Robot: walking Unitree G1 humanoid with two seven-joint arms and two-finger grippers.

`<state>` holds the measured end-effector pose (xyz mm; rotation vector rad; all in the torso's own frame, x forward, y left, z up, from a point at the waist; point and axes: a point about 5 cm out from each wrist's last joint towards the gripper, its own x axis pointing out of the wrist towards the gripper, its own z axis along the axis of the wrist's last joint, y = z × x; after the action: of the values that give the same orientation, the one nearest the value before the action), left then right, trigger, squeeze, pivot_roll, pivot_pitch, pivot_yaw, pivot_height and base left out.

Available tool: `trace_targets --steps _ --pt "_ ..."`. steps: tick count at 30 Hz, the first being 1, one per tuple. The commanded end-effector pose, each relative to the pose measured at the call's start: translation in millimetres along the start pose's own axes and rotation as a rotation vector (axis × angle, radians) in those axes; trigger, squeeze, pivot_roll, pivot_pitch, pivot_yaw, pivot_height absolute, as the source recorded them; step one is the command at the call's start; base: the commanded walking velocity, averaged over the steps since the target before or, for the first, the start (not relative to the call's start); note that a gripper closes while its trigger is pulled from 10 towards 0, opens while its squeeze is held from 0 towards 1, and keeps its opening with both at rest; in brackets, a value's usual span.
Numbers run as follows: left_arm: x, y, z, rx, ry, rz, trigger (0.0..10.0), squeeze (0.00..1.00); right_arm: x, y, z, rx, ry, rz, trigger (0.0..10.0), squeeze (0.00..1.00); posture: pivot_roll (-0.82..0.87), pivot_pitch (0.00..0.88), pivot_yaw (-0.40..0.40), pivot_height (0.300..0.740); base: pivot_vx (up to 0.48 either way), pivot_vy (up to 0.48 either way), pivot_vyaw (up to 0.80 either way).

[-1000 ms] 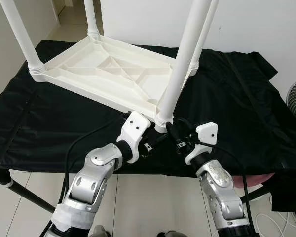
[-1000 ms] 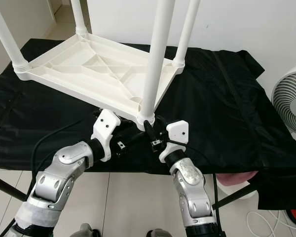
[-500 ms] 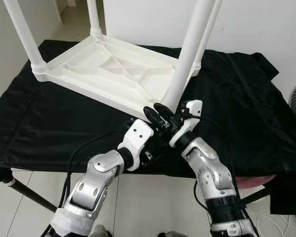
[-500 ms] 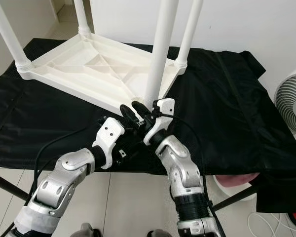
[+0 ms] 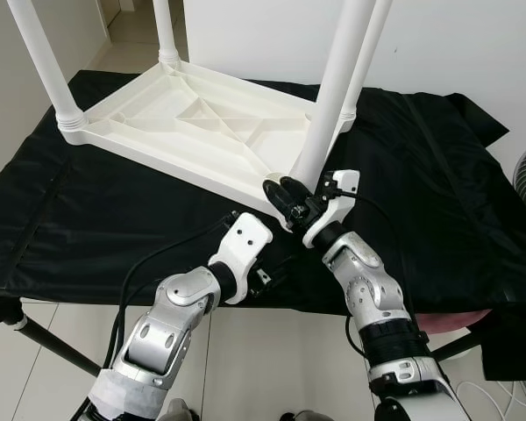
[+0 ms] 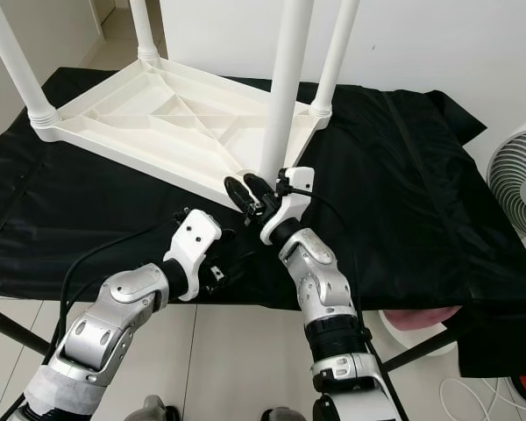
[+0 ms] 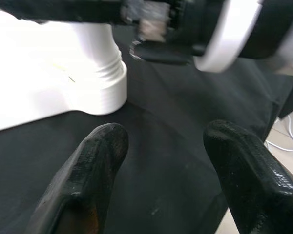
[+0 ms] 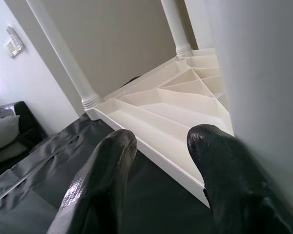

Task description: Building children table

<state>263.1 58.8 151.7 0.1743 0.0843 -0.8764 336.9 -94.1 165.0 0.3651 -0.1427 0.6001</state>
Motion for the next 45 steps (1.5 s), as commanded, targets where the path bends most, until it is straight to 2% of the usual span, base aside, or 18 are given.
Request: trace_targets --steps 1,4,8,10,12,13,17,25,28,32,35,39,45 --pt "-1.9 -1.0 -2 -0.002 0.014 -0.004 10.0 0.00 -1.2 -7.5 5 0.000 -0.033 -0.048 10.0 0.00 -0.05 0.089 -0.022 0.740 0.000 0.000 0.00" --pt "-2.3 0.5 -2 -0.002 0.016 -0.001 10.0 0.00 -3.8 -11.7 7 0.003 -0.043 -0.080 10.0 0.00 -0.05 0.089 -0.022 0.740 0.000 0.000 0.00" --pt "-3.7 1.3 -3 -0.003 0.020 0.007 10.0 0.00 -20.7 -27.3 10 -0.026 -0.061 -0.180 10.0 0.00 -0.06 0.097 -0.026 0.740 0.000 0.000 0.00" --pt "-3.7 1.3 -3 -0.003 0.020 0.007 10.0 0.00 -20.7 -27.3 10 -0.026 -0.061 -0.180 10.0 0.00 -0.06 0.097 -0.026 0.740 0.000 0.000 0.00" --pt "-2.9 0.4 -3 -0.007 0.020 0.004 10.0 0.00 -35.2 -46.7 14 -0.053 -0.078 -0.295 10.0 0.00 -0.07 0.100 -0.022 0.740 0.000 0.000 0.00" --pt "-2.9 0.4 -3 -0.007 0.020 0.004 10.0 0.00 -35.2 -46.7 14 -0.053 -0.078 -0.295 10.0 0.00 -0.07 0.100 -0.022 0.740 0.000 0.000 0.00" --pt "-0.4 -0.8 -3 -0.005 0.020 -0.013 10.0 0.00 -62.6 -88.6 27 -0.139 -0.123 -0.602 10.0 0.00 -0.08 0.102 -0.012 0.740 0.000 0.000 0.00" --pt "-0.7 1.1 -2 0.002 0.018 -0.012 10.0 0.00 -82.4 -114.1 40 -0.214 -0.146 -0.781 10.0 0.00 -0.08 0.103 -0.007 0.740 0.000 0.000 0.00" --pt "-0.9 2.3 -2 0.002 0.017 -0.006 10.0 0.00 -82.3 -114.3 40 -0.221 -0.146 -0.779 10.0 0.00 -0.08 0.101 -0.004 0.740 0.000 0.000 0.00" --pt "-0.3 11.7 3 0.023 -0.004 0.043 10.0 0.00 -72.1 -93.3 30 -0.282 -0.135 -0.682 10.0 0.00 -0.08 0.098 -0.003 0.740 0.000 0.000 0.00" --pt "0.3 16.8 5 0.031 -0.013 0.068 10.0 0.00 -70.1 -87.2 27 -0.298 -0.135 -0.669 10.0 0.00 -0.08 0.098 -0.003 0.740 0.000 0.000 0.00" --pt "9.0 24.0 14 0.080 -0.032 0.077 10.0 0.00 -67.9 -67.6 10 -0.287 -0.114 -0.617 10.0 0.00 -0.07 0.092 0.001 0.740 0.000 0.000 0.00" --pt "25.3 29.8 24 0.120 -0.050 0.090 10.0 0.00 -69.9 -54.2 1 -0.316 -0.093 -0.574 10.0 0.00 -0.08 0.091 0.006 0.740 0.000 0.000 0.00"
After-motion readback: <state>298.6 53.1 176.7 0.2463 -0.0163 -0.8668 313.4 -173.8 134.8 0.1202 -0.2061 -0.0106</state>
